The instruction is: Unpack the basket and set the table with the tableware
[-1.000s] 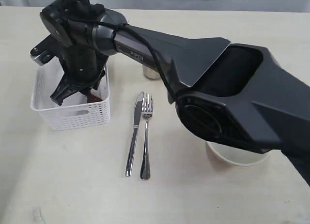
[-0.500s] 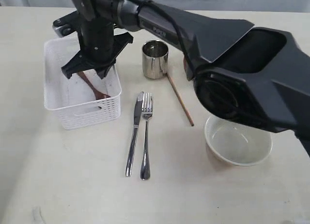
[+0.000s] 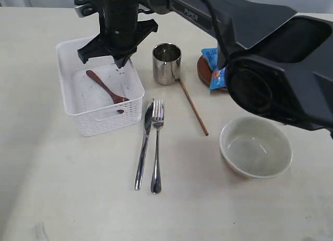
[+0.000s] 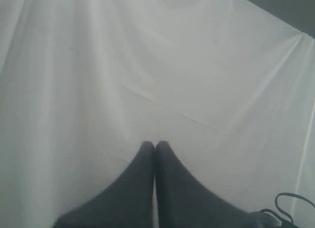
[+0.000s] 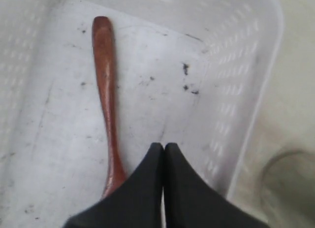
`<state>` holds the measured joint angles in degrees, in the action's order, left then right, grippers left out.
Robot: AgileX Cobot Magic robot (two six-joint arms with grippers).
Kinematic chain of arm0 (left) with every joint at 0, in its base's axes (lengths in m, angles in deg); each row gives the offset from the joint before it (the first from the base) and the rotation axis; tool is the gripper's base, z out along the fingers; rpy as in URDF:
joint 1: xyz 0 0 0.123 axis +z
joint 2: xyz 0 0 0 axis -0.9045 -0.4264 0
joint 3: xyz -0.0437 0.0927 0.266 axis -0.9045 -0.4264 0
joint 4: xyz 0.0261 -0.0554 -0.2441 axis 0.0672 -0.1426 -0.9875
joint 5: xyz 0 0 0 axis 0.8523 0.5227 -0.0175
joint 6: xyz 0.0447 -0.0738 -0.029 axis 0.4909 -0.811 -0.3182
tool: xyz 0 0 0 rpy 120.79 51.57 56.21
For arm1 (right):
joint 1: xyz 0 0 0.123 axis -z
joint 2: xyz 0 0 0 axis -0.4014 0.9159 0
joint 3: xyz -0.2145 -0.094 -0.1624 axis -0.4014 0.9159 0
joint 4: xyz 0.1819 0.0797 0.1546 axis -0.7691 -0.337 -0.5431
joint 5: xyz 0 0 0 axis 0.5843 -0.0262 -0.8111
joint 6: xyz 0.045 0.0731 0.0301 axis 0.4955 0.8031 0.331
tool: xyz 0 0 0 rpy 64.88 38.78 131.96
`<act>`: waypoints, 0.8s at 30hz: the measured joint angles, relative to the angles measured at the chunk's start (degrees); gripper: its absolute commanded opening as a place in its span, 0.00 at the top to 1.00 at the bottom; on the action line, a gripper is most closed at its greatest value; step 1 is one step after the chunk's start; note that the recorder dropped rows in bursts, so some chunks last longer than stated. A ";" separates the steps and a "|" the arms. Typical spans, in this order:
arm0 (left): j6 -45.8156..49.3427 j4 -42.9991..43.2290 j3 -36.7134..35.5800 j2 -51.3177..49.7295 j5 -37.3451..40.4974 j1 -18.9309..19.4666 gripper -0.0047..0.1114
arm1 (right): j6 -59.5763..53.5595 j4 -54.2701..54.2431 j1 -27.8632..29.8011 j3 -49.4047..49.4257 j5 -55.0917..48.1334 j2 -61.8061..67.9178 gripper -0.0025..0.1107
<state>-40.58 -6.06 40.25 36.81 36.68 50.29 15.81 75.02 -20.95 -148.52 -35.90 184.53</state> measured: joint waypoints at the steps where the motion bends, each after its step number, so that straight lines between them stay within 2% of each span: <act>1: 0.00 0.00 0.00 0.00 0.00 0.00 0.96 | -0.62 -1.90 0.10 0.00 0.00 0.00 0.98; 3: 0.00 0.00 0.00 0.00 0.00 0.00 0.96 | -3.43 -6.23 0.10 0.00 0.00 0.00 0.94; 7: 0.00 0.00 0.00 0.00 0.00 0.00 0.96 | -5.61 -9.63 -1.17 0.00 0.00 0.35 0.69; 9: 0.00 0.00 0.00 0.00 0.00 0.00 0.96 | -5.61 -9.20 -2.45 0.00 0.00 0.57 0.62; 16: 0.00 0.00 0.00 0.00 0.11 0.00 0.96 | -2.82 -2.42 -8.54 -1.37 -0.14 0.84 0.67; 24: 0.00 0.00 0.00 0.00 0.11 0.00 0.96 | 1.03 3.56 -7.21 -4.82 -0.14 3.69 0.67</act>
<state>-40.58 -6.06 40.25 36.81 36.80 50.29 16.85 78.58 -28.15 -153.35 -36.04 188.22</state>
